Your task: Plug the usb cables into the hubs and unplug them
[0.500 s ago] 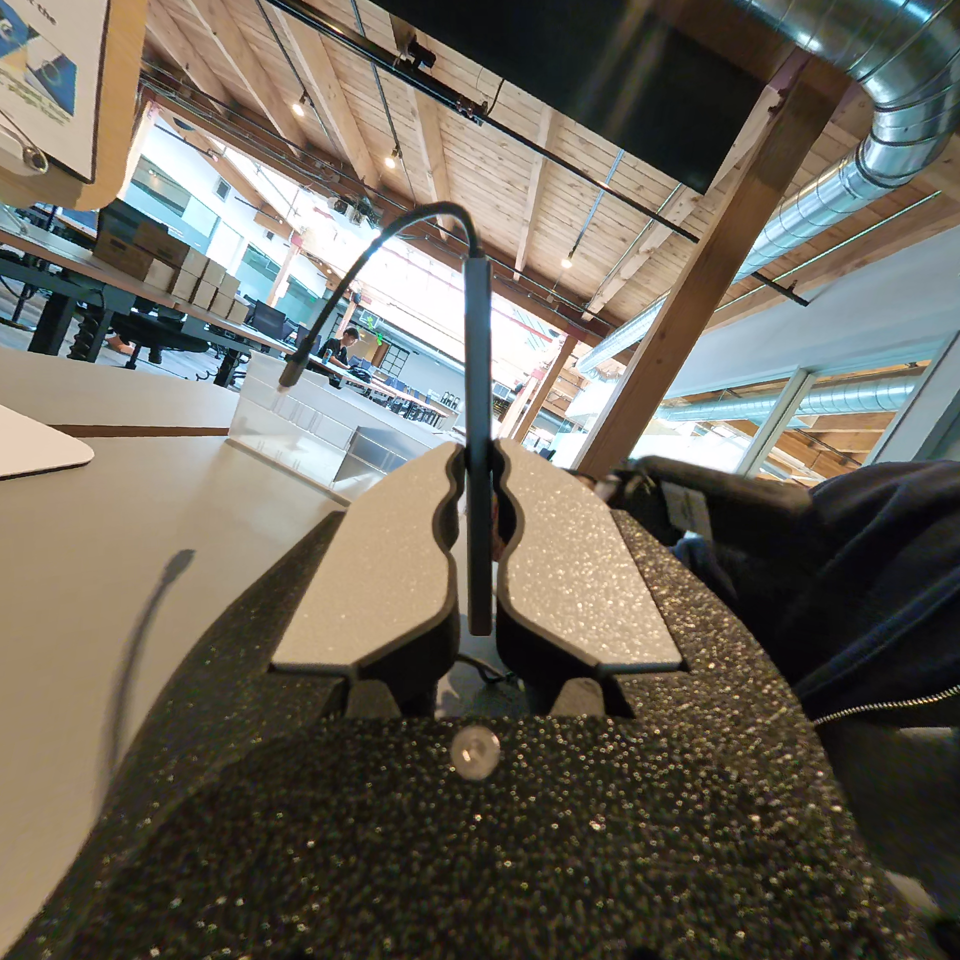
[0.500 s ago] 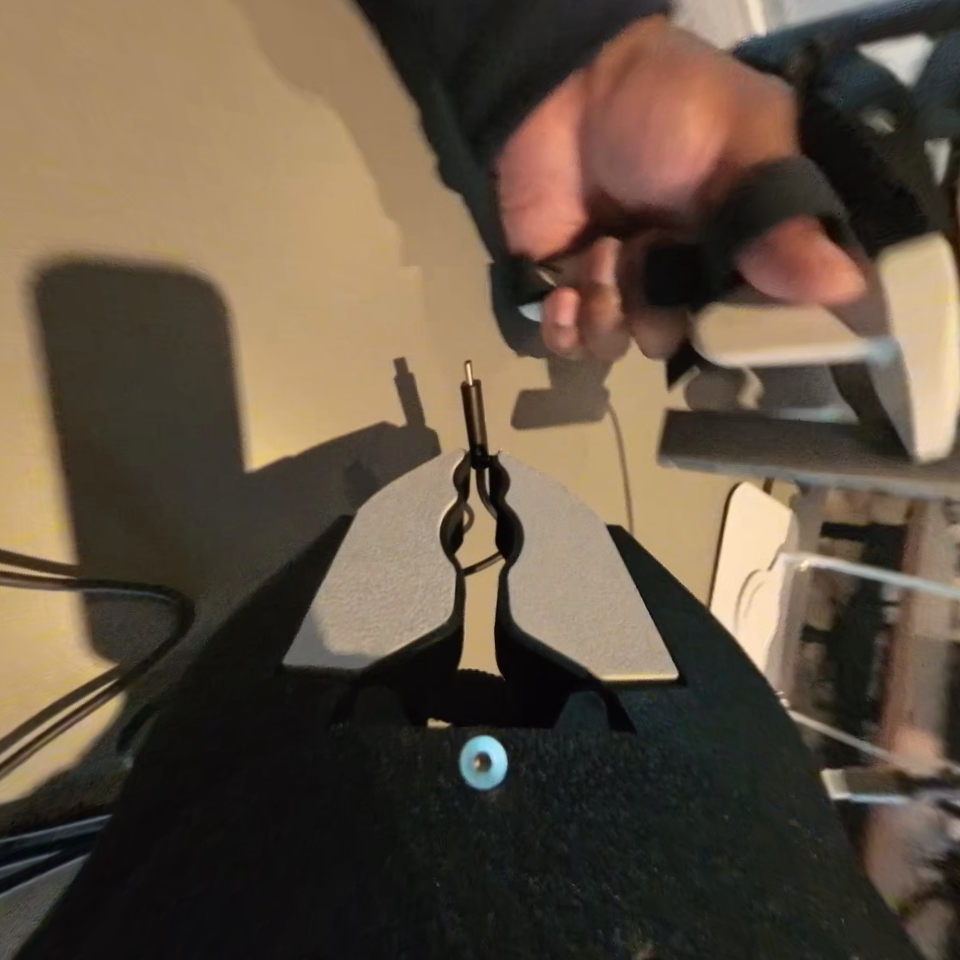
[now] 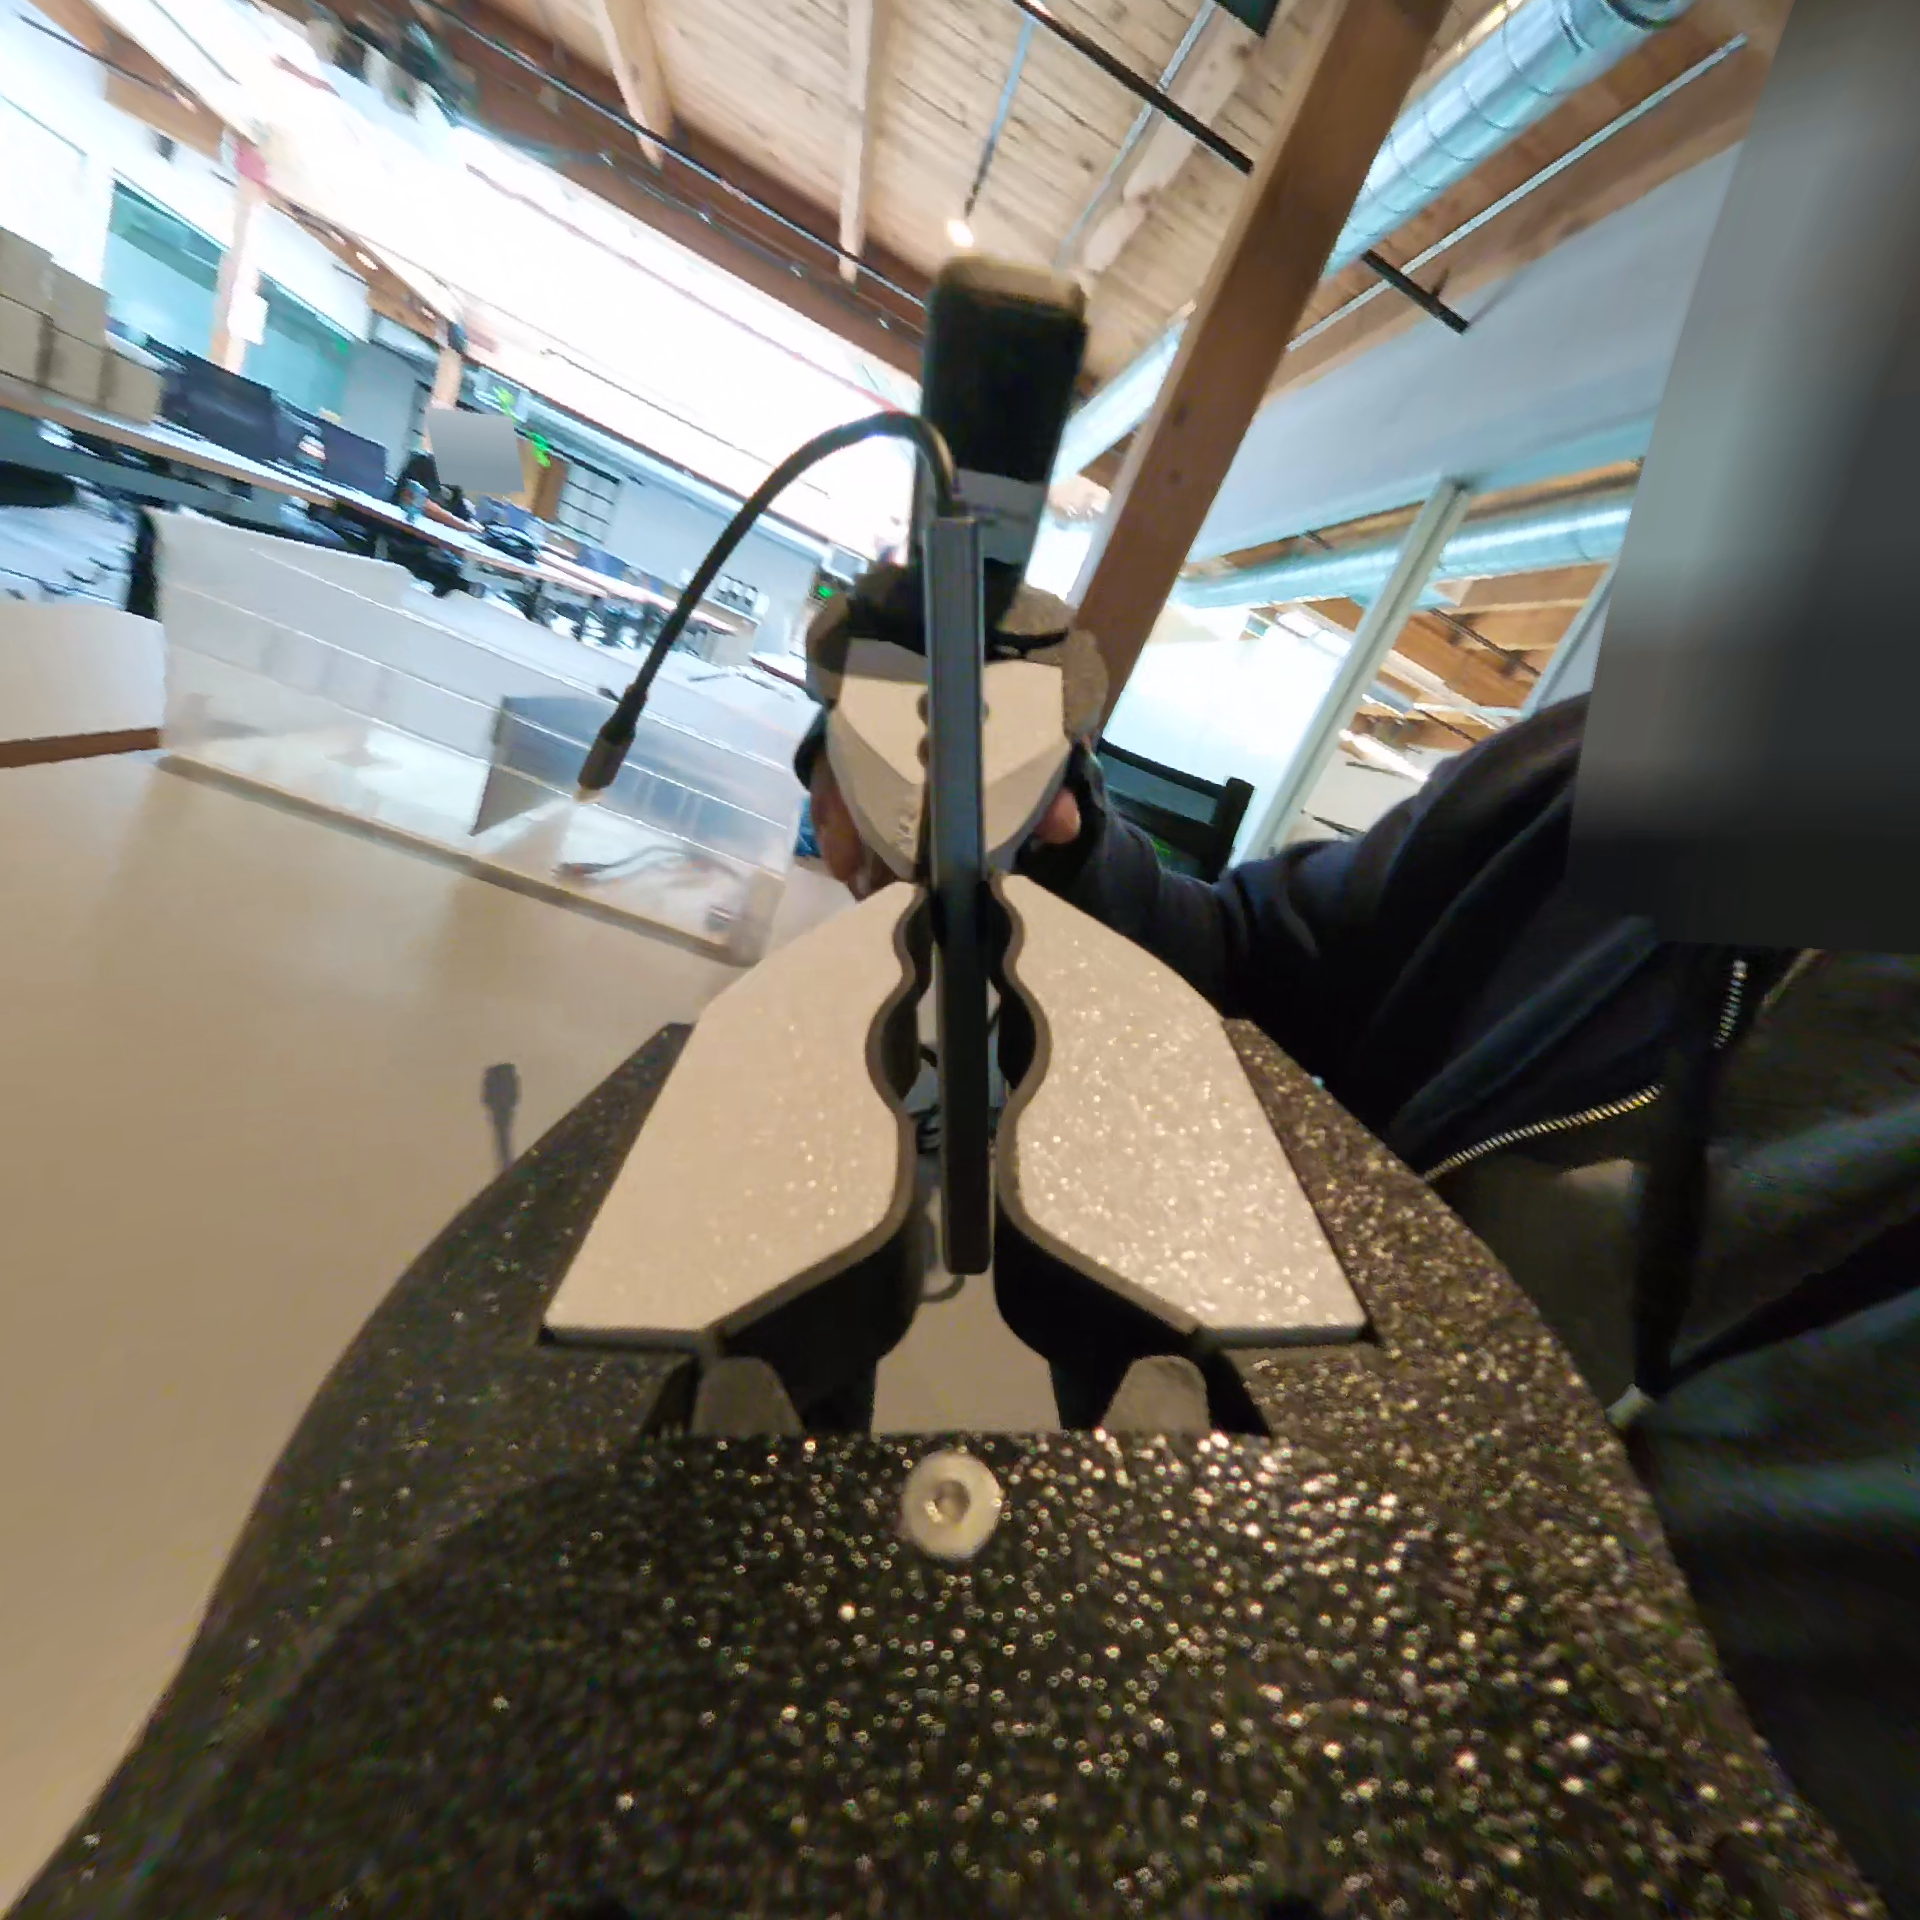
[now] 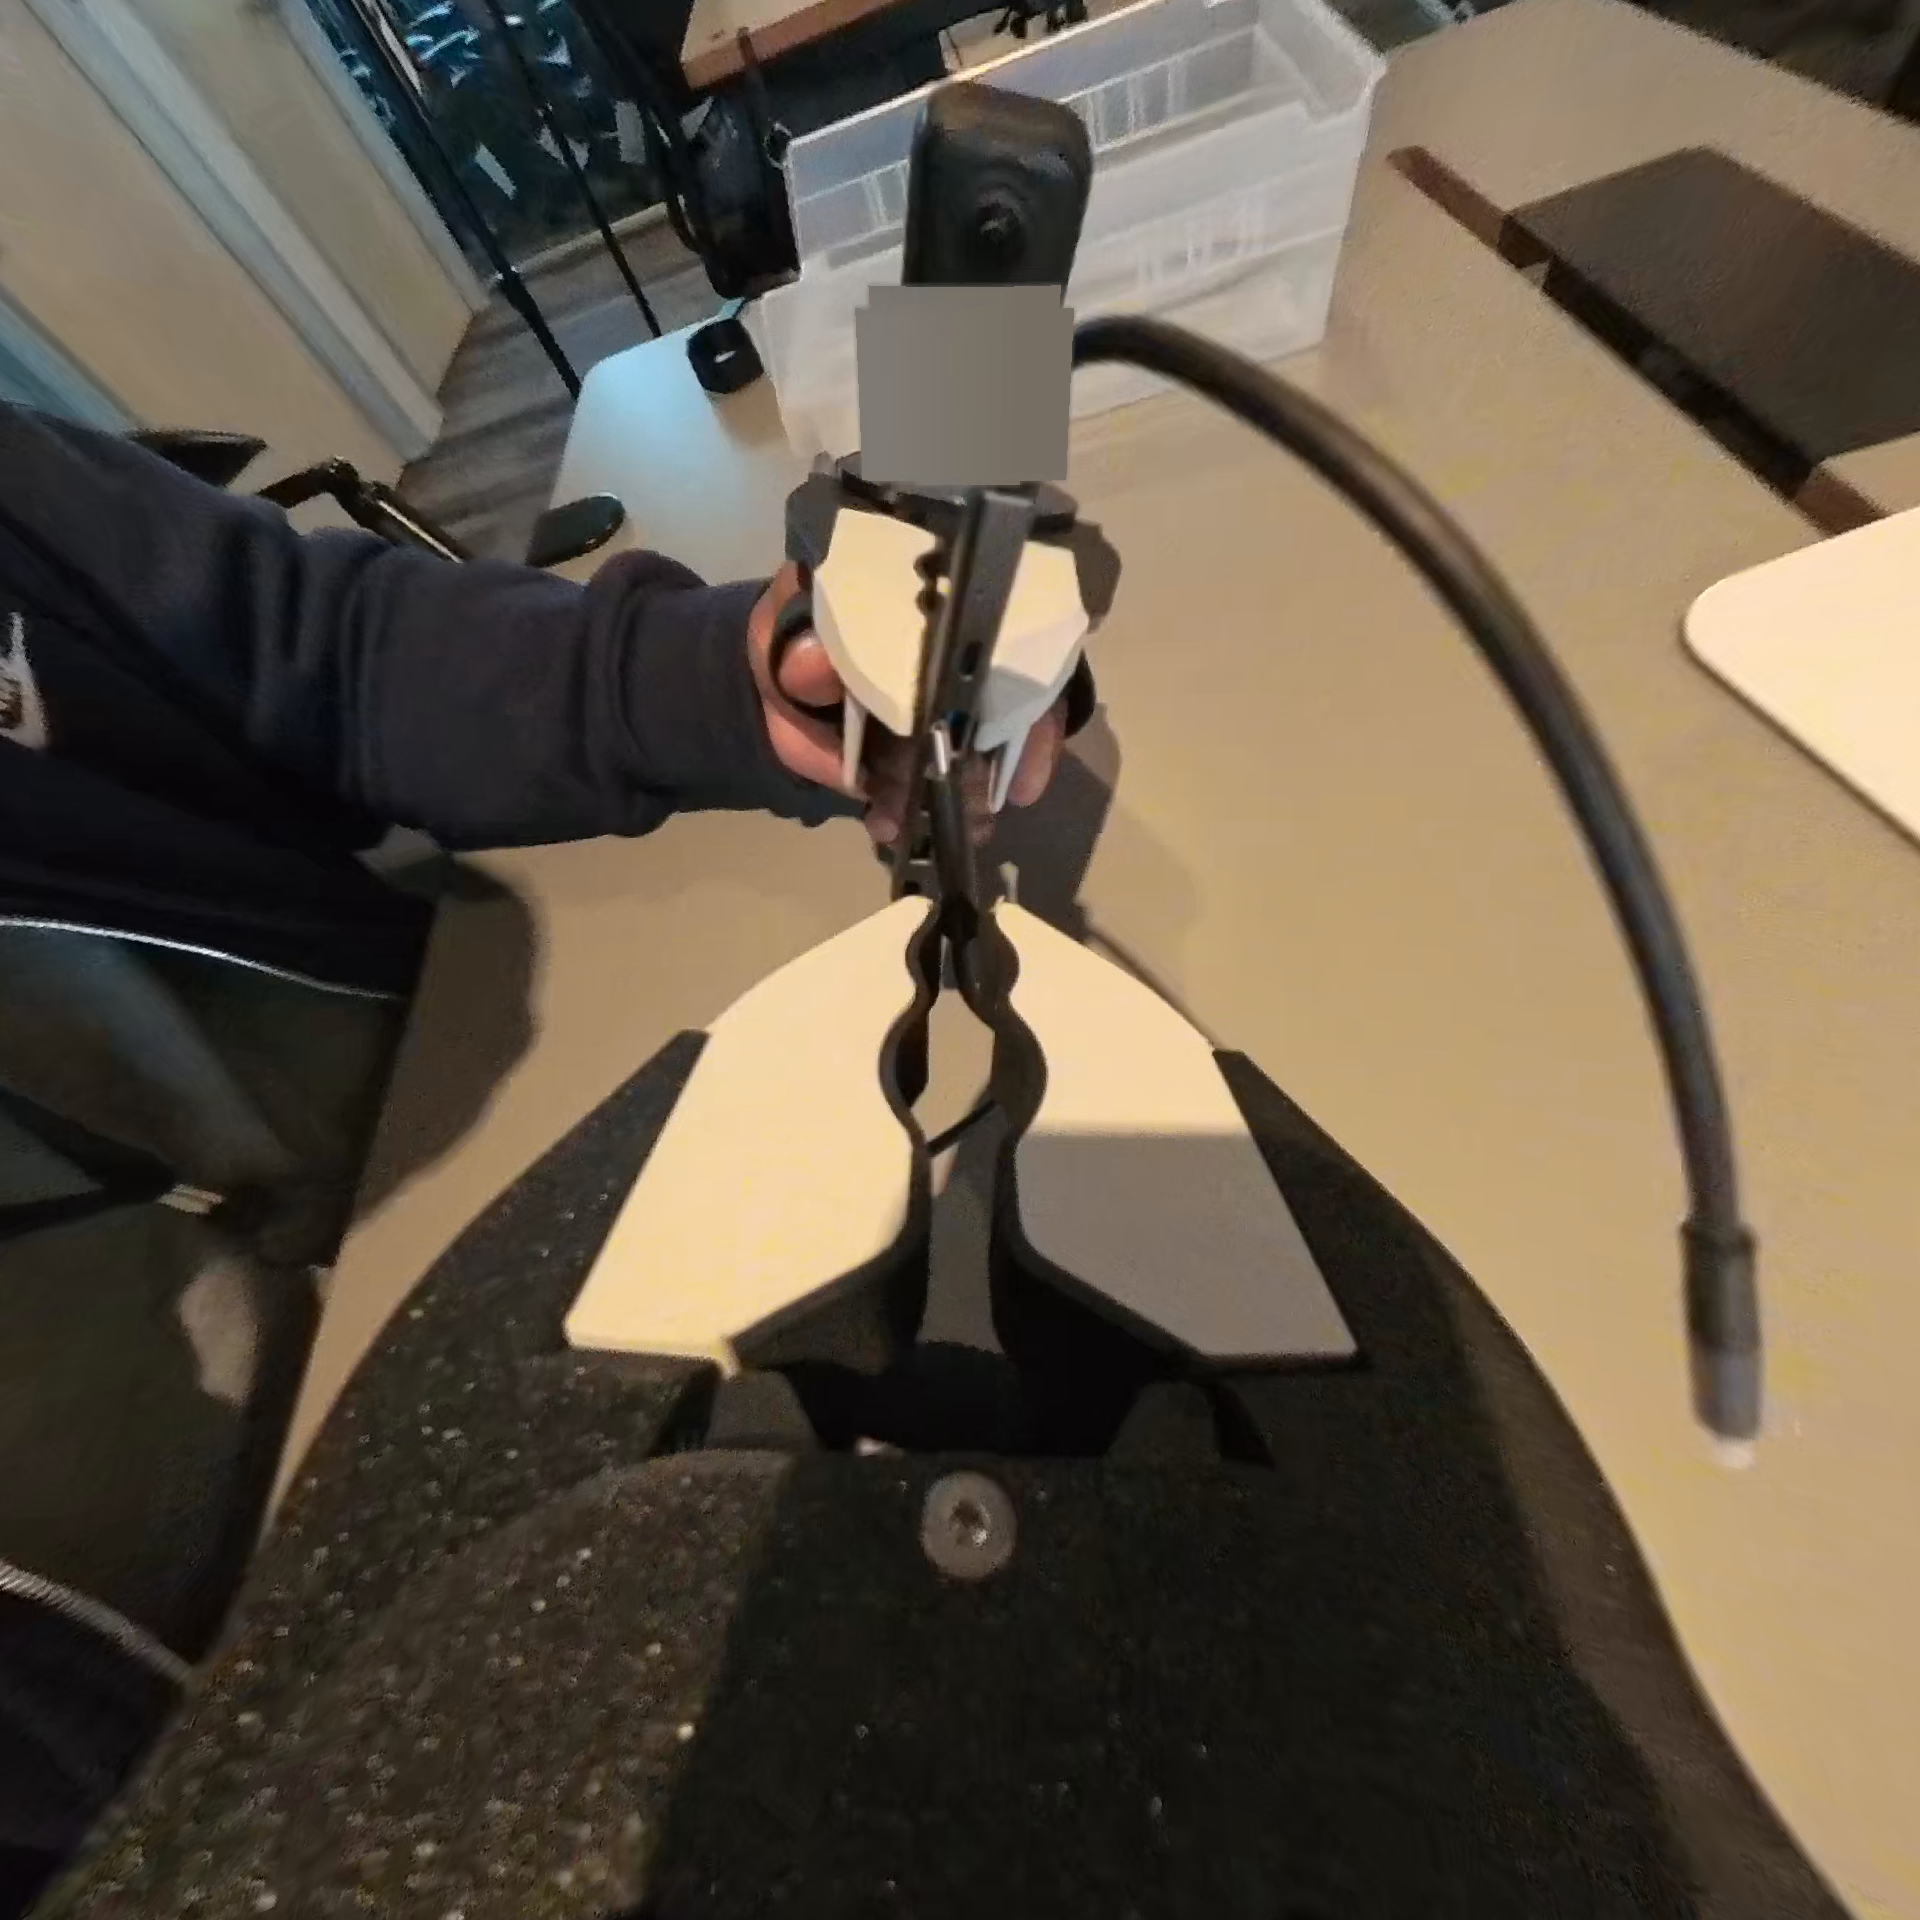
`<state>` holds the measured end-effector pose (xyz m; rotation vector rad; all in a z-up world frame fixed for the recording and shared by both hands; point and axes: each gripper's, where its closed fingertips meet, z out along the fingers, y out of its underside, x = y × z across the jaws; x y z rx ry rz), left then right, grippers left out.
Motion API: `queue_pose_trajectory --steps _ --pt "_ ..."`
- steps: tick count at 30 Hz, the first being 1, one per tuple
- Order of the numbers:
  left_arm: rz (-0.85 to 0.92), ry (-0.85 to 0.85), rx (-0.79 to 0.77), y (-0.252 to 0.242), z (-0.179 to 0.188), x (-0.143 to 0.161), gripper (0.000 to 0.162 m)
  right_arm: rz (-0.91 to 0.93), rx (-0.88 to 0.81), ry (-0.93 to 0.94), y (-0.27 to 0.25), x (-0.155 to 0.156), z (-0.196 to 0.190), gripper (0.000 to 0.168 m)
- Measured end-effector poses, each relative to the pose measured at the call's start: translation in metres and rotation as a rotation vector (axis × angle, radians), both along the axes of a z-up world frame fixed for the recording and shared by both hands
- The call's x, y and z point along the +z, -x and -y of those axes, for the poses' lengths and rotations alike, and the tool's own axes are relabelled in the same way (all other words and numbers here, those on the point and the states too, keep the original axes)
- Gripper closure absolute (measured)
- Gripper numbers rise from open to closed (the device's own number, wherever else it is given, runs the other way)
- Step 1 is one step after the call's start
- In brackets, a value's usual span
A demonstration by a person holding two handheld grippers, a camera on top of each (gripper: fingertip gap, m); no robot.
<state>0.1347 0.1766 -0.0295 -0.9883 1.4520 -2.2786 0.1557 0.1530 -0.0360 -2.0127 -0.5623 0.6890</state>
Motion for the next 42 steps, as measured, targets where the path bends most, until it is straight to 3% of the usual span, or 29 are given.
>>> queue_pose_trajectory --steps 6,15,20,42 --pt "-0.034 -0.065 -0.065 0.002 0.015 -0.007 0.153 0.034 0.002 0.081 -0.002 -0.011 0.006 0.163" --pt "-0.11 -0.273 -0.025 -0.004 0.022 -0.029 0.153 0.109 0.005 0.139 -0.007 -0.023 0.011 0.163" --pt "-0.1 -0.251 0.023 -0.006 0.013 -0.025 0.153 0.112 0.011 0.15 -0.009 -0.025 0.012 0.162" --pt "-0.15 -0.339 -0.066 0.0 0.024 -0.039 0.153 0.144 0.078 0.219 -0.004 -0.037 0.022 0.162"
